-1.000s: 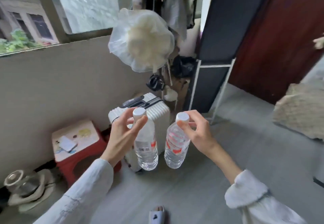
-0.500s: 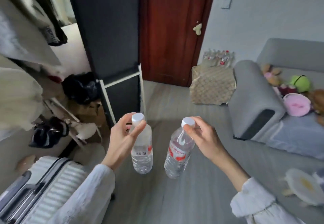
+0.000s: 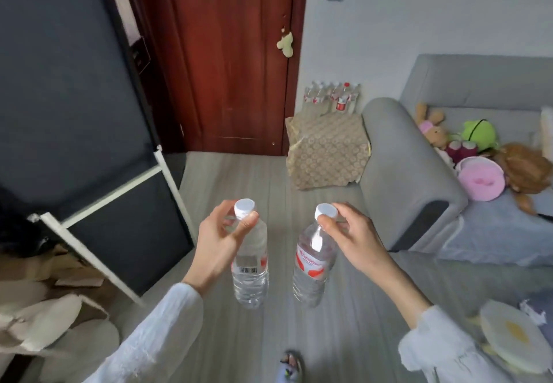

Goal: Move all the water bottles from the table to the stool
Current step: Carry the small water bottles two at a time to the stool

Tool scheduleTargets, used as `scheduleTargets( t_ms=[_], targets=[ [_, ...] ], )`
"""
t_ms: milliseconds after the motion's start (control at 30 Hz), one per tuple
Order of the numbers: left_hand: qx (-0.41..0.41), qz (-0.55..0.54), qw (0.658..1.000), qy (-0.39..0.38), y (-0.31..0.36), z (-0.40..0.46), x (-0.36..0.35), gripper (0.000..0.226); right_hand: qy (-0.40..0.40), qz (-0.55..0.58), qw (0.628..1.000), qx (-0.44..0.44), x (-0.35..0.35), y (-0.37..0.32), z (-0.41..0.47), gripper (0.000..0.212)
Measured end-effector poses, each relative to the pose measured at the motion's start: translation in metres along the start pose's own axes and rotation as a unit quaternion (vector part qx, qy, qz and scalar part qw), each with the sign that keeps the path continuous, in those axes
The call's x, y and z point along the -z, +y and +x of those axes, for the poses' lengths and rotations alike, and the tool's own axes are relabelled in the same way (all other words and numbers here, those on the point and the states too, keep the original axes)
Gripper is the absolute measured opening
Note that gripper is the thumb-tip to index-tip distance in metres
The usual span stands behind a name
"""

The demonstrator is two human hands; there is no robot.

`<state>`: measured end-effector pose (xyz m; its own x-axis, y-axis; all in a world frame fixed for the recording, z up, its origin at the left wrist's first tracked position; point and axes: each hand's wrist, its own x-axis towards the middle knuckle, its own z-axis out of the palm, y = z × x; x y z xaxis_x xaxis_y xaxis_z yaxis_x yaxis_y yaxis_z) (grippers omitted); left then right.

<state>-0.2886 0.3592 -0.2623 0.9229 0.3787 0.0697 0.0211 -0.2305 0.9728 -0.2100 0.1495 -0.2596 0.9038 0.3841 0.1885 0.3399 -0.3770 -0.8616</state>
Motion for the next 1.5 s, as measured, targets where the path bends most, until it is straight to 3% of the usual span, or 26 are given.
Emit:
scheduleTargets(
  t_ms=[233,533,800,1067,1200,1500],
  targets=[
    [0.003,-0.002,1.000,-0.005,0.012,0.159,-0.043,0.022,0.011,-0.010,1.000,0.010,0.038,0.038,0.152,0.016],
    [0.015,-0.008,0.999,-0.028,-0.018,0.377,-0.112,0.016,0.038,-0.031,0.999,-0.001,0.074,0.126,0.342,0.006],
    [-0.007,0.017,0.997,-0.081,-0.023,0.591,-0.171,0.018,0.062,-0.068,0.995,-0.031,0.099,0.188,0.523,0.014],
    [0.010,0.030,0.995,-0.099,-0.032,0.734,-0.228,0.024,0.088,-0.077,0.992,-0.051,0.128,0.242,0.663,0.011],
    [0.020,0.049,0.994,-0.100,-0.044,0.792,-0.264,0.040,0.069,-0.086,0.992,-0.067,0.143,0.284,0.723,0.010],
    [0.070,0.099,0.989,-0.088,-0.063,0.936,-0.362,0.027,0.028,-0.158,0.983,-0.092,0.193,0.385,0.874,0.021]
  ],
)
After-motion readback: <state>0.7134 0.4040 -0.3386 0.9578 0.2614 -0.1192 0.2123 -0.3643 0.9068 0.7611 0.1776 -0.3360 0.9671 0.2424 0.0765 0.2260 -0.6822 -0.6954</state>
